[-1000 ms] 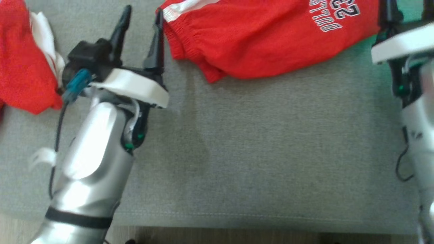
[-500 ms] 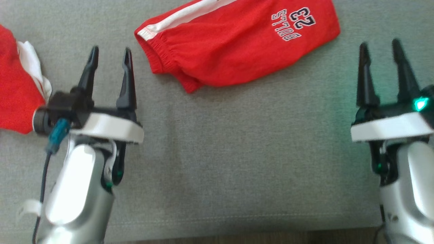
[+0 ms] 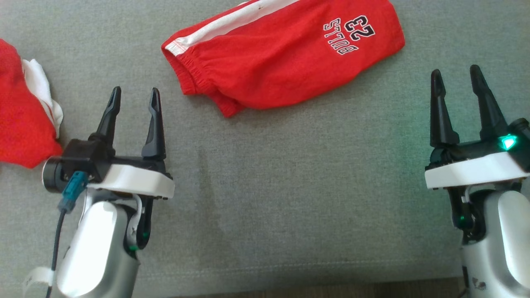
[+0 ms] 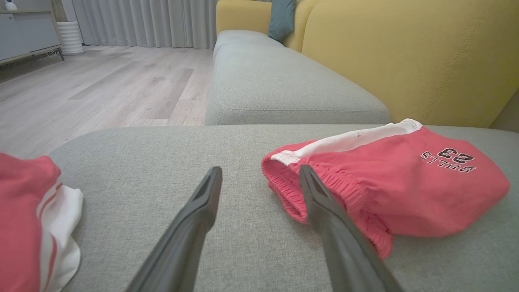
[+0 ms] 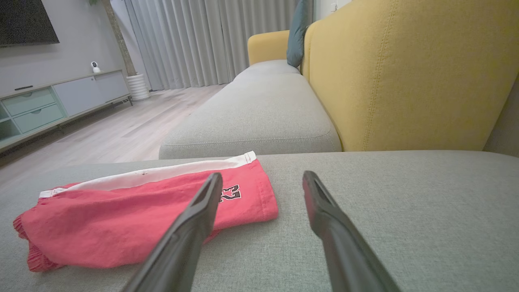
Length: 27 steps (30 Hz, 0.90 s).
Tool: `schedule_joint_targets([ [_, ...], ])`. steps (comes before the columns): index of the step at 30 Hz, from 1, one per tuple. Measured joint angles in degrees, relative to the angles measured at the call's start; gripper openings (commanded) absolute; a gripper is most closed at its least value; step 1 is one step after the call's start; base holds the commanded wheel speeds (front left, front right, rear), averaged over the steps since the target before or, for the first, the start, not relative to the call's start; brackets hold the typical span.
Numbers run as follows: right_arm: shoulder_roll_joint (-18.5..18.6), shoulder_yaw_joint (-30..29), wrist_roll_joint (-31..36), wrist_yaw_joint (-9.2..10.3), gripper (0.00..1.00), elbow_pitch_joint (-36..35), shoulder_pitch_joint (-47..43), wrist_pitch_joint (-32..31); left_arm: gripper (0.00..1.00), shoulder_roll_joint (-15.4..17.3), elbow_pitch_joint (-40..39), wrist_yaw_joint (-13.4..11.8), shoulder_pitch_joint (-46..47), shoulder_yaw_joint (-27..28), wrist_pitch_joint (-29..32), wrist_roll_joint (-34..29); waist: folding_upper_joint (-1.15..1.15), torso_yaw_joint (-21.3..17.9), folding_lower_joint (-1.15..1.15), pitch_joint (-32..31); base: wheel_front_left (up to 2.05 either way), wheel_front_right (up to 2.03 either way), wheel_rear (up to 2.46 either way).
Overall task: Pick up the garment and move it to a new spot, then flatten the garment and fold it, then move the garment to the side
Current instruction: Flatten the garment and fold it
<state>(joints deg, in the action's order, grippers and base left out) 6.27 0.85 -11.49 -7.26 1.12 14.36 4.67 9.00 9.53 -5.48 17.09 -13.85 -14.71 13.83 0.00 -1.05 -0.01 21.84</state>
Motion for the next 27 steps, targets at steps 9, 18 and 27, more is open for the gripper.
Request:
schedule_joint_targets([
  [9, 0.1, -0.8, -0.3, 0.0, 1.0, 0.1, 0.1, -2.0, 1.0, -0.5, 0.0, 0.8, 0.2, 0.1, 0.0, -0.8, 0.0, 0.6, 0.0, 1.0, 0.0, 0.0, 0.0],
  [18, 3.9, -0.7, -2.2, 0.0, 1.0, 5.8, 9.2, -8.4, 1.0, -2.5, -0.5, 2.0, 4.7, -0.1, 0.0, -1.8, 0.0, 3.0, 0.01, 6.2, 0.0, 0.0, 0.0],
  [27, 10.1, 5.5, -6.2, 0.0, 1.0, 16.7, 25.4, -20.8, 1.0, -4.1, -0.4, 4.1, 8.3, 0.0, 0.0, -2.8, 0.0, 6.5, 0.02, 10.9, 0.0, 0.0, 0.0],
])
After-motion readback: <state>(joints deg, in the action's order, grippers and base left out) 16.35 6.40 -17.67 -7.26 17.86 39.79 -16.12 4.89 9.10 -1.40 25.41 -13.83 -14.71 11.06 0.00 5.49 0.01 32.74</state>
